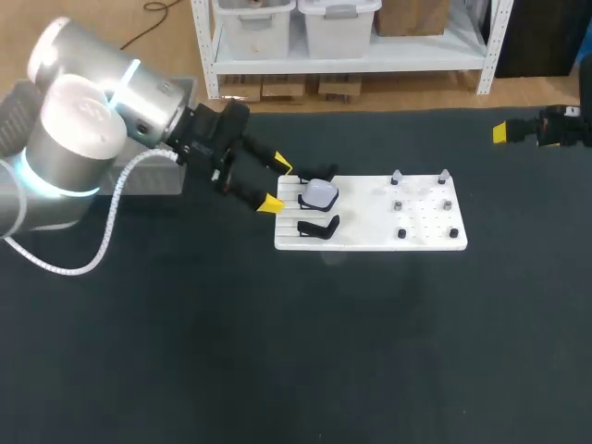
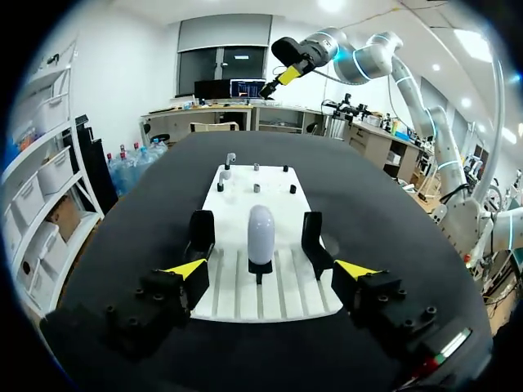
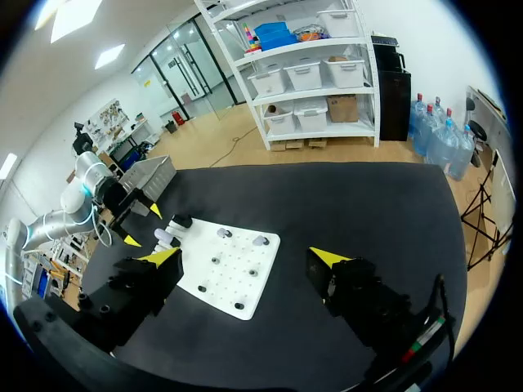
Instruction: Pick up each earbud case from the left stands, insert the matching earbuds, close the lid, and place the case in the box.
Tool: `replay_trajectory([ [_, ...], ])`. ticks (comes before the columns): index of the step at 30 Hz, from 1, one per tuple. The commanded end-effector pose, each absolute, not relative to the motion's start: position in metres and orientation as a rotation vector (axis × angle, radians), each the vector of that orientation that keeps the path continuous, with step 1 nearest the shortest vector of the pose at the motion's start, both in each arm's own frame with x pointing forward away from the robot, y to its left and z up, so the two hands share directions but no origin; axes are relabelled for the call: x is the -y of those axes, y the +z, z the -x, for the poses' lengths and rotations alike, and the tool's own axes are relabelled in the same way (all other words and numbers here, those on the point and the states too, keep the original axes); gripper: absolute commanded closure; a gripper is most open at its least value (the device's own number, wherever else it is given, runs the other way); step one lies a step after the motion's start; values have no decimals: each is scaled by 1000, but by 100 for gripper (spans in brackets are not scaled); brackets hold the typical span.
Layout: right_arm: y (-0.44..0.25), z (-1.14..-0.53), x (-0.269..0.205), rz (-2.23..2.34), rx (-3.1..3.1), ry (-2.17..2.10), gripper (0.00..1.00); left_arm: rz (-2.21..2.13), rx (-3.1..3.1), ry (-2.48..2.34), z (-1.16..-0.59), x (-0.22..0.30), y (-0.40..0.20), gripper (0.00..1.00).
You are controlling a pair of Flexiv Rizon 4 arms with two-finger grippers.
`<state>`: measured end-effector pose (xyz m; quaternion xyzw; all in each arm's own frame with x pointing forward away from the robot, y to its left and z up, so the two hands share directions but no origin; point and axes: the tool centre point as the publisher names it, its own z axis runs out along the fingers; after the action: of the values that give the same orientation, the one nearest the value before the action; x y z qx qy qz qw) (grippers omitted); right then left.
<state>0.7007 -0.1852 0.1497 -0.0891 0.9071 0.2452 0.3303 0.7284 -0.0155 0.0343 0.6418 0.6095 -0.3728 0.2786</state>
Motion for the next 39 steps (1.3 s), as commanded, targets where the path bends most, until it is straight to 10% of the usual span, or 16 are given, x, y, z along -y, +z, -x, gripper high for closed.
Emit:
replay_trajectory([
  [1,150,-700,185,232,-2373,639,0,-1688,-1639,-989,-726,21,27,0],
  [39,150,-700,185,232,-2373,639,0,-1680,-1598,-1012,-735,55,13,36],
])
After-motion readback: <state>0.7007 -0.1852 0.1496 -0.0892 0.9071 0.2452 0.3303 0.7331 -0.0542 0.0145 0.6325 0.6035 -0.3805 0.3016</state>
